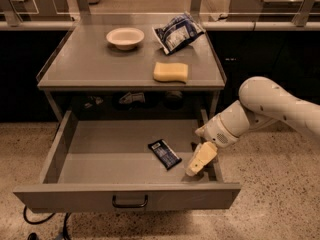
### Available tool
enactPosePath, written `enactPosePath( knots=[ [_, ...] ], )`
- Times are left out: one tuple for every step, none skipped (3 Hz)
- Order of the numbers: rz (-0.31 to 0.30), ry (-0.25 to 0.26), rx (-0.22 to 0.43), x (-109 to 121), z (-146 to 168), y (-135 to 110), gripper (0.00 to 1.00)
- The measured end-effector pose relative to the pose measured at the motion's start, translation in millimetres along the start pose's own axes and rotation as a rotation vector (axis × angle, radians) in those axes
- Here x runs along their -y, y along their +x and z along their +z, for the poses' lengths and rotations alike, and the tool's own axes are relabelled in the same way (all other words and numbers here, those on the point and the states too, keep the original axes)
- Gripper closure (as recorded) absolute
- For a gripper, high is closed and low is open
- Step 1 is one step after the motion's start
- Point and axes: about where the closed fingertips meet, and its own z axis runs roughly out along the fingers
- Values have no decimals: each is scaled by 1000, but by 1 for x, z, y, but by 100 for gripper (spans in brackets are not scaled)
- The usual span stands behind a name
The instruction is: Pick rxbar blueberry from top drawer and place on counter
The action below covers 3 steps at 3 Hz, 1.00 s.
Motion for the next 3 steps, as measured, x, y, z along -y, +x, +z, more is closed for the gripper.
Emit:
enactPosePath(
  knots=[
    [3, 4, -4, 0, 1, 0, 0],
    [50, 21, 3, 5, 14, 1, 0],
    [66, 25, 48, 5, 37, -14, 0]
  ],
)
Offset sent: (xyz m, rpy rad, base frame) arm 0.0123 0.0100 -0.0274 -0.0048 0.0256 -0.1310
